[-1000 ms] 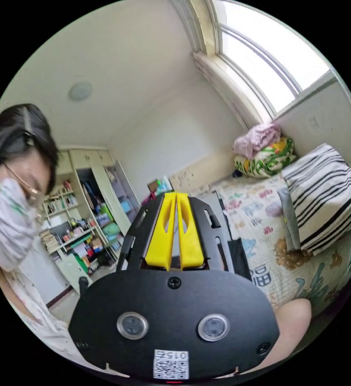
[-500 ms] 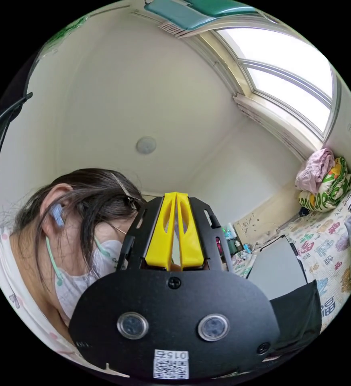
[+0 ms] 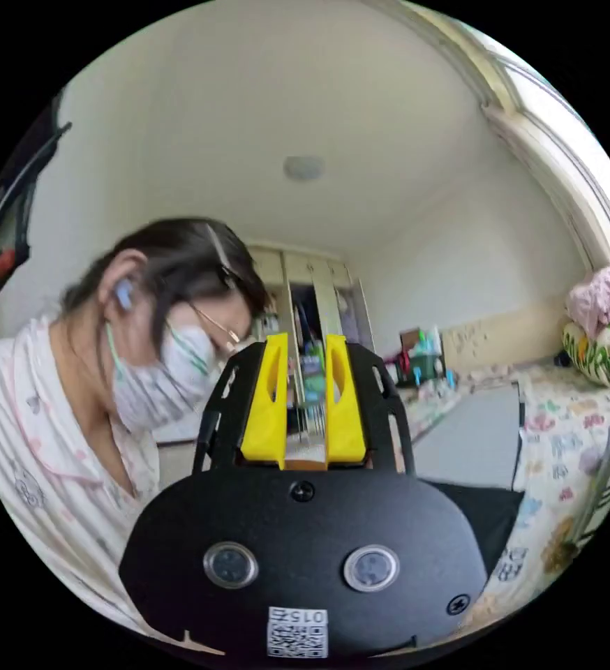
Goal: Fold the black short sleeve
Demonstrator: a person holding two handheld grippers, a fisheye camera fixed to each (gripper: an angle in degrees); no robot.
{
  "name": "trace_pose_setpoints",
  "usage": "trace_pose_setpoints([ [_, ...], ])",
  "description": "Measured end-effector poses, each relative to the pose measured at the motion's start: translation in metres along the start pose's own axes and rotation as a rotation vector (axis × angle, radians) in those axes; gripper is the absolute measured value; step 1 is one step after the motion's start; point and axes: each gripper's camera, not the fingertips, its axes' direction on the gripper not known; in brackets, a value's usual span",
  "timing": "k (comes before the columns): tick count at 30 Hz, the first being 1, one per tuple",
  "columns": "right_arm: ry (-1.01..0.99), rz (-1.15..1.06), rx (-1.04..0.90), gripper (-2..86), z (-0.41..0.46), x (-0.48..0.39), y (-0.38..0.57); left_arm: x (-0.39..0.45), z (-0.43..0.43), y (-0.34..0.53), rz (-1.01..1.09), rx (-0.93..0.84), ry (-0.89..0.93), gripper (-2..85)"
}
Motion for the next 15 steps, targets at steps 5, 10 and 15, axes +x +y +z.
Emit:
trace_pose_setpoints([
  [5, 0.227, 0.137, -0.843, 10.4, 0.096, 0.133, 0.169, 0.048, 0.045, 0.015, 0.319, -0.206, 0.128, 8.8],
  [10, 0.307, 0.105, -1.156, 11.3, 0.152, 0.179, 0.286, 0.073, 0.073, 0.031, 0.434, -0.253, 0.065, 9.4],
  [15, 0.389, -0.066, -1.374, 9.0, 0.204, 0.194, 0.338, 0.091, 0.110, 0.055, 0.567, -0.314, -0.068, 7.4],
])
